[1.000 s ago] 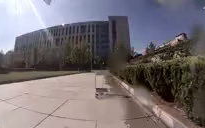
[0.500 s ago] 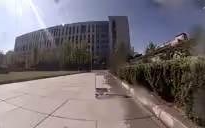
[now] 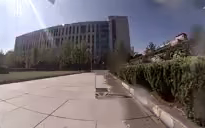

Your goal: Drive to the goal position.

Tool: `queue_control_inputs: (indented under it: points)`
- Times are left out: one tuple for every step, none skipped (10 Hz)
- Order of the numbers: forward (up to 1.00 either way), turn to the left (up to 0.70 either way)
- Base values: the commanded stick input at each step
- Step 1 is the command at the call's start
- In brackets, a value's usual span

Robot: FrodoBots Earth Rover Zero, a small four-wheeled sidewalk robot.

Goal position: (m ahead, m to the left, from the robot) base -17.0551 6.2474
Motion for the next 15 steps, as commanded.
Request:
queue_control_inputs:
  points:
    - [0.06,0.00]
    - [0.06,0.00]
    - [0.06,0.00]
    - [0.06,0.00]
    - [0.06,0.00]
    - [0.06,0.00]
    - [0.06,0.00]
    - [0.06,0.00]
    - [0.06,0.00]
    - [0.06,0.00]
    - [0.06,0.00]
    - [0.06,0.00]
    - [0.06,0.00]
    - [0.06,0.00]
    - [0.06,0.00]
